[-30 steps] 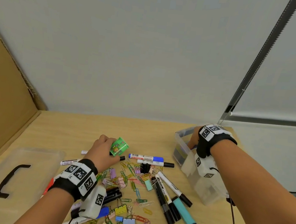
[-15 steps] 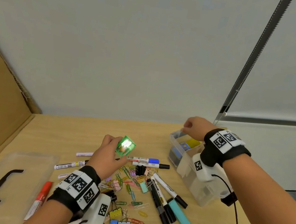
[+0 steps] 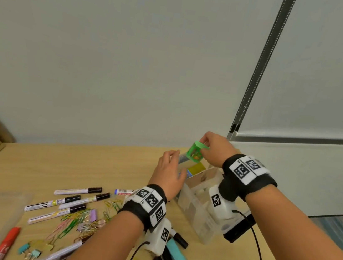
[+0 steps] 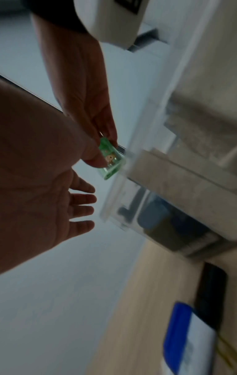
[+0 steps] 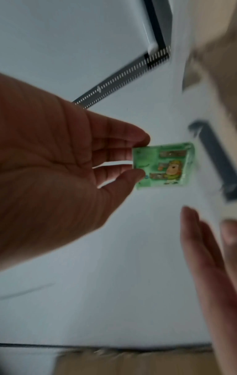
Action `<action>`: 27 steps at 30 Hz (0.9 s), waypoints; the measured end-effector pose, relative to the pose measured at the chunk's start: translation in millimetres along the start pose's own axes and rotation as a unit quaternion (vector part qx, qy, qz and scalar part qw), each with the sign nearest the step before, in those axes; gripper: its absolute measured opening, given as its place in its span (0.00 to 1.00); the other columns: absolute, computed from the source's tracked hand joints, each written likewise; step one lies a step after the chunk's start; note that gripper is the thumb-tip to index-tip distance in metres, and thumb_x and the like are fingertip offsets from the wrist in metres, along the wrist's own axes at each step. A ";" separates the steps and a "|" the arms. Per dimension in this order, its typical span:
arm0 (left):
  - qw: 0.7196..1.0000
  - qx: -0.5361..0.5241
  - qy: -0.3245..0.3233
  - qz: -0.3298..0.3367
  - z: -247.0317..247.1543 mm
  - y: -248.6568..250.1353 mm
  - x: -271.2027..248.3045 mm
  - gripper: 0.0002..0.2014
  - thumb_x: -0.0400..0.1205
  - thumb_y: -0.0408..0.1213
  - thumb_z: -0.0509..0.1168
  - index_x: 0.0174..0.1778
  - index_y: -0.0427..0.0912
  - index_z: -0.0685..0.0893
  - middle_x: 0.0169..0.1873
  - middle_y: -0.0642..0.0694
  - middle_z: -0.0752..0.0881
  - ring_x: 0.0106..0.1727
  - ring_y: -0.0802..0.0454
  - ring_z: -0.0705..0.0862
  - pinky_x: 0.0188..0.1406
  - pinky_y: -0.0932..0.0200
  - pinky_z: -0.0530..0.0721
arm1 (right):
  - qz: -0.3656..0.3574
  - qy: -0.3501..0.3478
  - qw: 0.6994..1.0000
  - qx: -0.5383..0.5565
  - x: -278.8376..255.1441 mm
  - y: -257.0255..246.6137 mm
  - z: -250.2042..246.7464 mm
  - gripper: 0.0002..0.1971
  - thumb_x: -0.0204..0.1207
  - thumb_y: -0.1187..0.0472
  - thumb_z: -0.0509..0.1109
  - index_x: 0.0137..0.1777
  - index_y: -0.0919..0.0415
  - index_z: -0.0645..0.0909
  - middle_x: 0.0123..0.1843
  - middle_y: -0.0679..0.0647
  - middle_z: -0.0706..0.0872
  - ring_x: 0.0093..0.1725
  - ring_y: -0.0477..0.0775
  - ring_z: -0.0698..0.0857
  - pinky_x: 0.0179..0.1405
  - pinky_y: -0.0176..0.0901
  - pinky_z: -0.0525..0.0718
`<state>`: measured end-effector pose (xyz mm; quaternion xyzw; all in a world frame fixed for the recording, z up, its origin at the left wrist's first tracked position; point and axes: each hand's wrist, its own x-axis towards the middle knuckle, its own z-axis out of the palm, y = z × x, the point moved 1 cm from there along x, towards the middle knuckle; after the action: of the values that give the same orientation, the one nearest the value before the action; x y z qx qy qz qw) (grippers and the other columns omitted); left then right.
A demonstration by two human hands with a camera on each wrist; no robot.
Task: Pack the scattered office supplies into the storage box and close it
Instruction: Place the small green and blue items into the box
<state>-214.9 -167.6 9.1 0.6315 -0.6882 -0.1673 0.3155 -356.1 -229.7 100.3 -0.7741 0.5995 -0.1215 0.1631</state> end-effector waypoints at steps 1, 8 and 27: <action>0.999 0.025 -0.024 -0.015 9.2 -2.9 1.0 0.31 0.85 0.45 0.55 0.82 0.40 0.54 0.80 0.43 0.57 0.81 0.46 0.57 0.80 0.56 0.59 | 0.020 -0.001 0.999 -0.030 3.9 4.7 3.3 0.14 0.77 0.64 0.65 0.62 0.62 0.76 0.60 0.61 0.82 0.60 0.61 0.82 0.53 0.47 0.79; 0.994 0.078 -0.061 -0.037 31.0 -13.1 -3.7 0.30 0.88 0.49 0.43 0.84 0.43 0.44 0.84 0.49 0.40 0.84 0.50 0.36 0.83 0.54 0.41 | 0.076 -0.122 0.978 -0.150 34.7 22.2 33.2 0.15 0.79 0.60 0.67 0.62 0.68 0.79 0.62 0.64 0.84 0.61 0.63 0.84 0.53 0.47 0.81; 0.996 0.065 -0.051 -0.037 35.7 -18.4 -3.9 0.29 0.88 0.49 0.43 0.84 0.45 0.44 0.84 0.51 0.41 0.84 0.51 0.36 0.83 0.55 0.41 | 0.082 -0.243 0.932 -0.258 106.1 61.7 93.1 0.35 0.76 0.52 0.70 0.80 0.62 0.63 0.77 0.59 0.70 0.77 0.64 0.69 0.75 0.61 0.69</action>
<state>-223.9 -172.5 -30.0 0.6664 -0.6890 -0.1660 0.2315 -348.5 -336.6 -10.4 -0.7435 0.6137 0.2427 0.1077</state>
